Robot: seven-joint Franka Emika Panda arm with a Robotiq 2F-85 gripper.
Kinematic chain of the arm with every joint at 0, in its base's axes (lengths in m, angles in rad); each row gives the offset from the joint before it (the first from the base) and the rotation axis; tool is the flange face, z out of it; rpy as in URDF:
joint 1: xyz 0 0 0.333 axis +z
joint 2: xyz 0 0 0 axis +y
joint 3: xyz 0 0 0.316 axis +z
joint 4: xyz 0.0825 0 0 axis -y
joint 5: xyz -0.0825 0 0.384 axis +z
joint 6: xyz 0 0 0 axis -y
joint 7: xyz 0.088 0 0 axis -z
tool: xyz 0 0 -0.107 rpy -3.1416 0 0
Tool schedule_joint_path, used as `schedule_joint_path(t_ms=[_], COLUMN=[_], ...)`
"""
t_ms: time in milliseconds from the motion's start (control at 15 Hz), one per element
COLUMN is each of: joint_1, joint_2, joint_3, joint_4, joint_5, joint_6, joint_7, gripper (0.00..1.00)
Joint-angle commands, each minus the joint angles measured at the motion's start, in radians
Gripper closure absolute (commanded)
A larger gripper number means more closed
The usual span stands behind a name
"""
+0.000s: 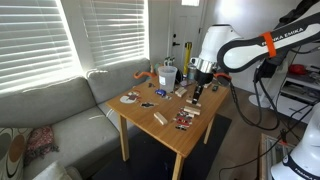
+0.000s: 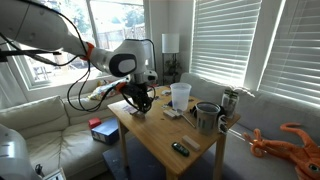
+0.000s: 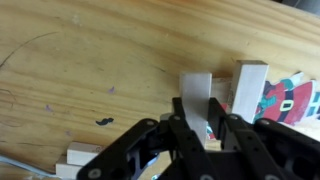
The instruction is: Put two blocks on the table, then turn the top block to the left, then stack the left blocks on the right blocks
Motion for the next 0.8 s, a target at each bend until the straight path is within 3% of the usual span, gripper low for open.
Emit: schedule_joint_path(t_ms=[0,733], joint_1=[0.007,0.015], joint_2=[-0.004,0.023], joint_3=[-0.015,-0.021], joint_4=[-0.009,0.009], joint_5=[0.036,0.120], joint_6=[0.017,-0.004], joint_7=[-0.071,-0.157], gripper=[0.93,0.93])
